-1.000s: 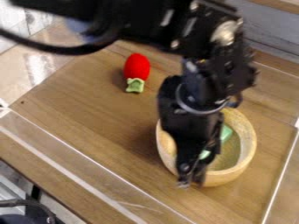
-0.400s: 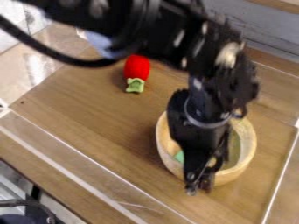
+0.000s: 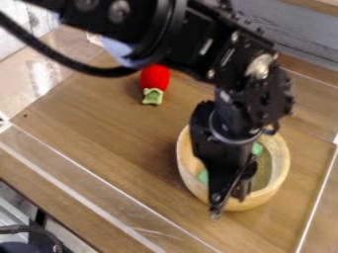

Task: Remove the green block from the brown bowl and put it on the table

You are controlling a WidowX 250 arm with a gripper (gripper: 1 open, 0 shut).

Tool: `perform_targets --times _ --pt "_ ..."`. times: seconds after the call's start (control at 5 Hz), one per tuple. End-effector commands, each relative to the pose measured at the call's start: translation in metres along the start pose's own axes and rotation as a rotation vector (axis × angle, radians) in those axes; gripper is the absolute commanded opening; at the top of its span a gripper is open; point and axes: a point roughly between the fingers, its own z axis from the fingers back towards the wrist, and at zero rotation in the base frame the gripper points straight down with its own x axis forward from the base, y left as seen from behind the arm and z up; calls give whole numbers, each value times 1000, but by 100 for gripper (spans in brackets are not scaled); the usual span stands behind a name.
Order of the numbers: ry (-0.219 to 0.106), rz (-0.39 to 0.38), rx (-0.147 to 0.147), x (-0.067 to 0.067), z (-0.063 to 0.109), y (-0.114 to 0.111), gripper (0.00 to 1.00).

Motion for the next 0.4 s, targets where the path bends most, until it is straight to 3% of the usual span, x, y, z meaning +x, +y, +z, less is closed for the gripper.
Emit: perform_targets --times 0.0,0.2 --pt "31 -19 -63 -11 9 -11 0" --pt "34 -29 -73 -12 1 -11 100"
